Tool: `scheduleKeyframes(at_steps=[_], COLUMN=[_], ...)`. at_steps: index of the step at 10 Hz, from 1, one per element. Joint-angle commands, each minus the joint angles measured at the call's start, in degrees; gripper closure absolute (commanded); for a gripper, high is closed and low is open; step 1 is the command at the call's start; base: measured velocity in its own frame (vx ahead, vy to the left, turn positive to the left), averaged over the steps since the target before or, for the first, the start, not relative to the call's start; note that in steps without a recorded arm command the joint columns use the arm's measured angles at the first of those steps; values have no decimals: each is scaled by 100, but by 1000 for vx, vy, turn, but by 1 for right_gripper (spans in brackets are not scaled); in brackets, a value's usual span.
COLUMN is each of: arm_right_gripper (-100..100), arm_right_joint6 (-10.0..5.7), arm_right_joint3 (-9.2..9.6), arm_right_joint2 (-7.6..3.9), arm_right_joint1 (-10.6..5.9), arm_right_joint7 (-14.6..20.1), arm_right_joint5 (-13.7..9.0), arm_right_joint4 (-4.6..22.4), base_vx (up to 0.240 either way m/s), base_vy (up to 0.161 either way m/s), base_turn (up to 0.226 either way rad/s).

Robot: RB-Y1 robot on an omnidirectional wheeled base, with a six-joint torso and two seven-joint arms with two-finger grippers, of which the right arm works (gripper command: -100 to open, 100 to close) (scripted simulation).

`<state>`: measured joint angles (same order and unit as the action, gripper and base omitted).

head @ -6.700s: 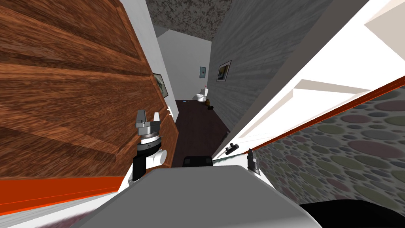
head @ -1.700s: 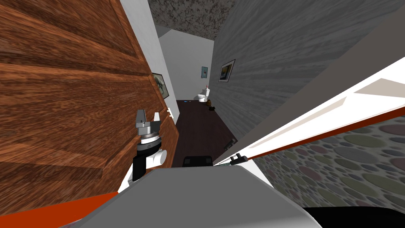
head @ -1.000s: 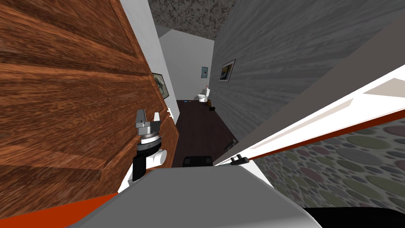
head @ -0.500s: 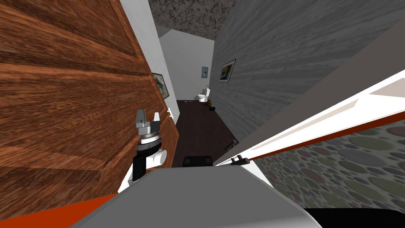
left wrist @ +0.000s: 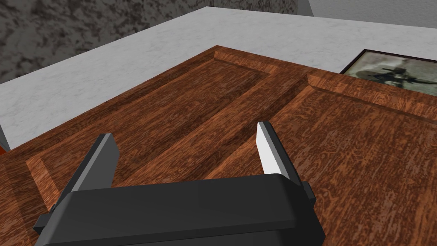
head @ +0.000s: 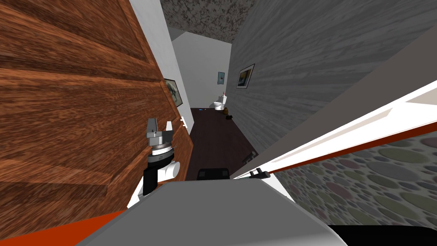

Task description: Push the door open

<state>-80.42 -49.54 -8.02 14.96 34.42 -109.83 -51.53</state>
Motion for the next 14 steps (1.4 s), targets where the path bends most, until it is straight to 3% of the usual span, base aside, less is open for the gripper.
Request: scheduleKeyframes(at_steps=[1,2,3,6,7,8,9,12,13,14], arm_right_gripper=[-100,-100,-100,-100,-100,-100,-100,-100,-100,-100], arm_right_joint6=[-33,-33,-57,-82,-107,-107,-133,-158,-183,-183], arm_right_joint3=[-93,-93,-176,-259,-342,-342,-425,-507,-590,-590], arm_right_joint2=[0,0,4,9,14,14,19,24,28,28], arm_right_joint1=[-48,-48,-79,-110,-142,-142,-173,-204,-235,-235], arm_right_joint7=[230,230,420,610,800,800,989,1179,1369,1369], arm_right_joint5=[-286,-338,-563,-898,-1123,-1178,-1405,-1737,-1965,-2017], arm_right_joint4=[41,41,60,78,97,97,115,134,153,153], base_vx=[8,8,10,5,0,0,0,0,0,0], base_vy=[3,2,-1,1,0,0,0,0,0,0], base_turn=[4,4,5,2,0,0,0,0,0,0])
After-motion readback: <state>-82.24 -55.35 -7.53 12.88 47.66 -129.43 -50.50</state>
